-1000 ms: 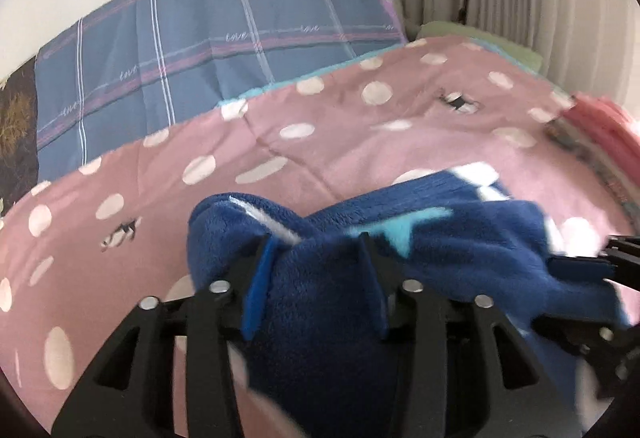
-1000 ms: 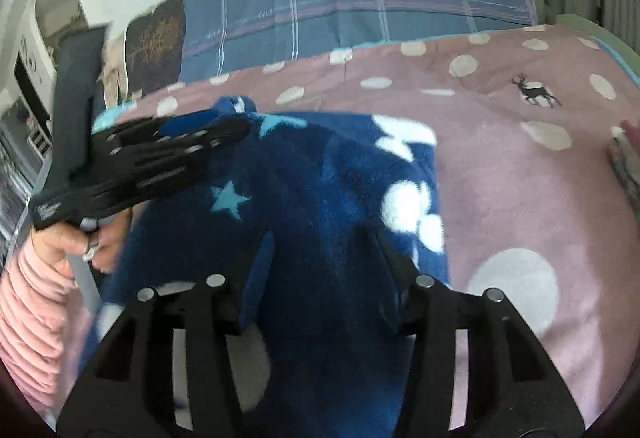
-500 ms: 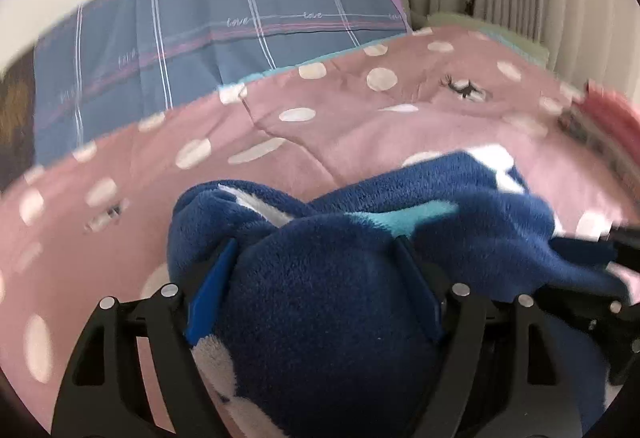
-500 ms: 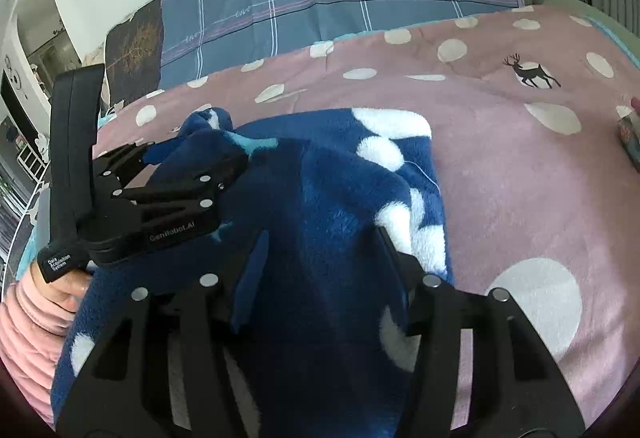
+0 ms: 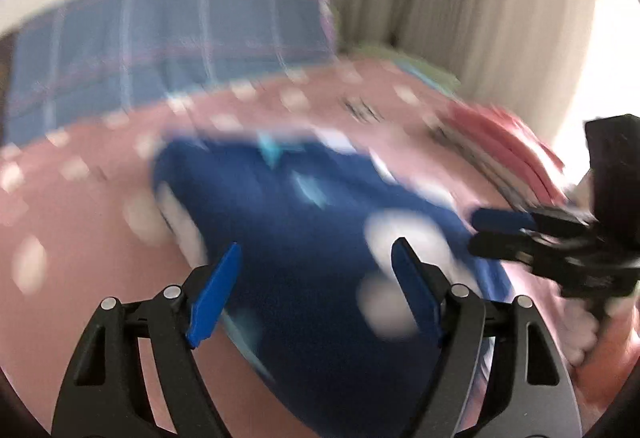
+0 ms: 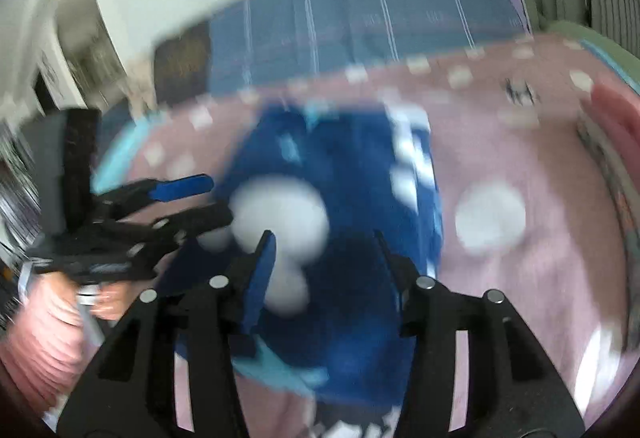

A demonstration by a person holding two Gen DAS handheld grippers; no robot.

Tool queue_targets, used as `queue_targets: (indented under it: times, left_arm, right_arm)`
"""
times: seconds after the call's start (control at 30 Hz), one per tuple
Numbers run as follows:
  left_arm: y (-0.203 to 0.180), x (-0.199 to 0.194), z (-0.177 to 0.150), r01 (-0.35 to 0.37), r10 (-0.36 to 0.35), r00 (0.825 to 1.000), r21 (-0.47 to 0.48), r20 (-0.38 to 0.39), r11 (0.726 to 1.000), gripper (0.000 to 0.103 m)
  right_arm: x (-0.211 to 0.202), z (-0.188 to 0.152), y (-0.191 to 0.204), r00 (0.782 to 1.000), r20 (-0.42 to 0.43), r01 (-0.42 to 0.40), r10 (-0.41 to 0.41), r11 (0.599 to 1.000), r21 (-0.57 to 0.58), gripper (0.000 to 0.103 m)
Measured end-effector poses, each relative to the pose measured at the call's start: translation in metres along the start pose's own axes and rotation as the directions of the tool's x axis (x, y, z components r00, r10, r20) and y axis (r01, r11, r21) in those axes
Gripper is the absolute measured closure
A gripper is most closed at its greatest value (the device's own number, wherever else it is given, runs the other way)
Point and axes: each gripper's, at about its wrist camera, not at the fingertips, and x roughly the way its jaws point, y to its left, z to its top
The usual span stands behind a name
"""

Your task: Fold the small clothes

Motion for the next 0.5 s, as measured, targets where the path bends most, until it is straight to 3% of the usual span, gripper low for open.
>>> queue_targets:
  times: [0.03,0.1,0.17,0.5]
  left_arm:
    - [-0.005,0.01,-0.015,-0.04,0.04,0.999,0.024,-0.013,0.999,0.023]
    - [-0.021,0.024,-0.036,-0.144,0.14,0.989,0.135,0.041,0.98,0.023]
    - [-0.019,0.026,-0.025,-0.143,0.142,0.99,0.059,0.026,0.988,0.023]
    - [-0.026,0.024,-0.03,-0.16,0.156,0.986,0.073,0.051,0.984,0.022]
  right_arm:
    - [0.01,-0.008,0.003,0.998,0.034,0.049,-0.047,0.998,-0.046,0.053]
    - [0.008,-0.002,0.01,0.995,0.043,0.09,-0.088,0.995,-0.045,0.053]
    - [0.008,0.003,0.008,0.996,0.029,0.084,-0.083,0.996,-0.01,0.051]
    - [0.0,-0.007,0.009,0.997,0.053,0.059,-0.057,0.997,-0.044,0.051]
